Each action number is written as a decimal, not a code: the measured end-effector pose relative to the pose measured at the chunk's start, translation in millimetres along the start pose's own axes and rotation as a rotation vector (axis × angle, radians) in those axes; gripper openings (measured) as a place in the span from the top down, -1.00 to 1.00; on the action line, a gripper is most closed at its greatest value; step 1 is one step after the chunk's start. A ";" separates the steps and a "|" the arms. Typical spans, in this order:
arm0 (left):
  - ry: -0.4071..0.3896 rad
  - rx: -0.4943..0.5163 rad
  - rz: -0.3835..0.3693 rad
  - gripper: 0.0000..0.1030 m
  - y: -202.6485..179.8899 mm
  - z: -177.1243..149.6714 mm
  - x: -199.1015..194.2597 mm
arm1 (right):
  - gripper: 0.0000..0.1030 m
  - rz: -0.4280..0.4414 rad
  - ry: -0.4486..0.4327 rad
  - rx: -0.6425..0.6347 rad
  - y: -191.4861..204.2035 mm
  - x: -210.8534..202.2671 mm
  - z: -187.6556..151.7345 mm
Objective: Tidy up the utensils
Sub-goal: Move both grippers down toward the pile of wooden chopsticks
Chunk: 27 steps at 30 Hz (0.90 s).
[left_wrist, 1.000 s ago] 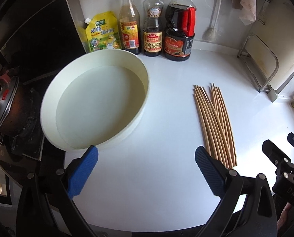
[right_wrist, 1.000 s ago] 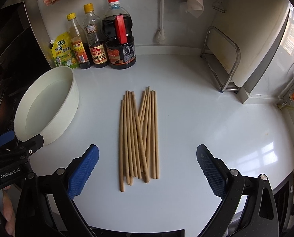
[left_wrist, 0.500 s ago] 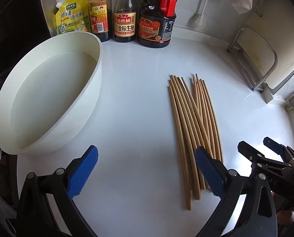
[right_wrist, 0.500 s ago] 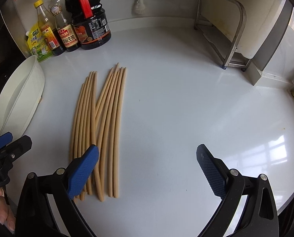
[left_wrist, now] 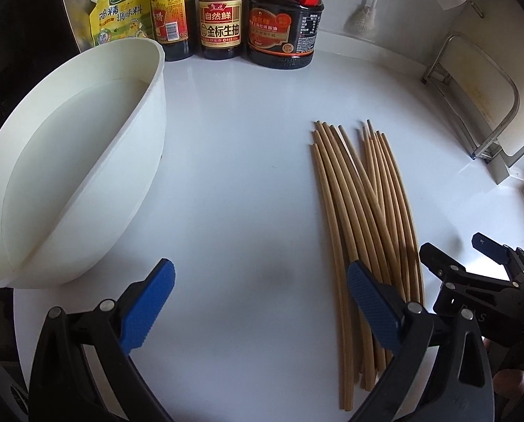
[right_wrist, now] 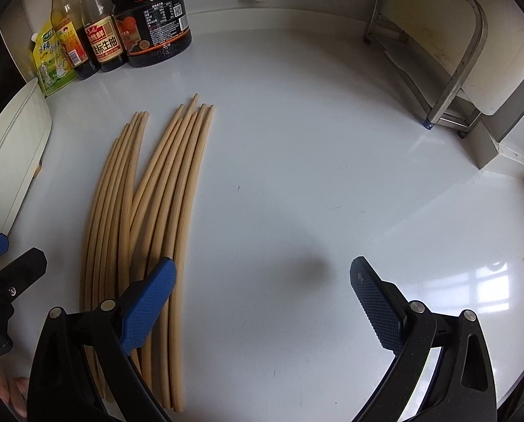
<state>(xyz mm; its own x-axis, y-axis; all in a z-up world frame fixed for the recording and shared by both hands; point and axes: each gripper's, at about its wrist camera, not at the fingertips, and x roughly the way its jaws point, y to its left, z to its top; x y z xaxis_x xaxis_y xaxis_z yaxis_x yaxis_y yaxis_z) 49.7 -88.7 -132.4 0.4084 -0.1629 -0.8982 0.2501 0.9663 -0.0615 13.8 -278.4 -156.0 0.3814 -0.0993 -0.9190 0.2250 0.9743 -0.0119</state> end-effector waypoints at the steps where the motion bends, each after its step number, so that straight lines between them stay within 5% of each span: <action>1: 0.005 0.001 0.006 -0.88 -0.6 0.2 1.4 | -0.84 0.001 0.001 -0.004 0.2 0.2 0.1; 27: 0.055 0.044 0.045 -0.88 -17.5 -6.2 20.2 | -0.84 -0.035 0.004 -0.011 -19.2 -0.6 -12.4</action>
<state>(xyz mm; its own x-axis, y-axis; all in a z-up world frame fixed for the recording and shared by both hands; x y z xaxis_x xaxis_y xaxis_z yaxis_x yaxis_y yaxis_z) 48.2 -107.7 -152.2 0.3718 -0.1069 -0.9221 0.2713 0.9625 -0.0022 -1.9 -294.6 -160.0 0.3697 -0.1331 -0.9196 0.2281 0.9724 -0.0490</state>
